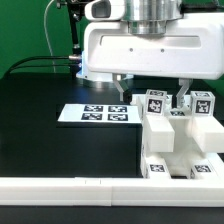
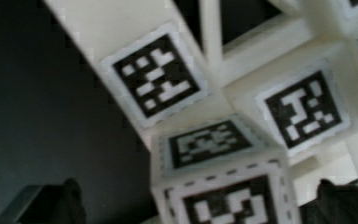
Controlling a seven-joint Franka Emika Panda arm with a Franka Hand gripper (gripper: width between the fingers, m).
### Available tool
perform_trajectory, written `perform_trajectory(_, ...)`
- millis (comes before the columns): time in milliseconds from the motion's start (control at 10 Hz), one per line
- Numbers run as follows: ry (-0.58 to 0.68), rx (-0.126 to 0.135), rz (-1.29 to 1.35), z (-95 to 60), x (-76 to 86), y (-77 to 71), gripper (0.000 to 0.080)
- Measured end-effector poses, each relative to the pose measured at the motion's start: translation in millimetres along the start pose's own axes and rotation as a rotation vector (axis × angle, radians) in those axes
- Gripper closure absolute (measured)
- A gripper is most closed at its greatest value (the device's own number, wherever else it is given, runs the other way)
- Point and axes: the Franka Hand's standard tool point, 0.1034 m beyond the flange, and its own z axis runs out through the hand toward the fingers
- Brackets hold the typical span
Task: Assemble chair
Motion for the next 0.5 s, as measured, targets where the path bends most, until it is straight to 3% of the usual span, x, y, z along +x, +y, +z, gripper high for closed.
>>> perform_trajectory(200,0.0,0.0,0.001,0.1,0.2,0.5,0.0397)
perform_trajectory(300,-0.001,0.002,0.103,0.2,-0.2,-0.2,0.0397)
perform_trajectory(400,-0.001,0.002,0.177,0.3,-0.3,-0.1,0.0518)
perform_trajectory(500,-0.002,0.001,0.241,0.5,-0.3,-0.1,0.0517)
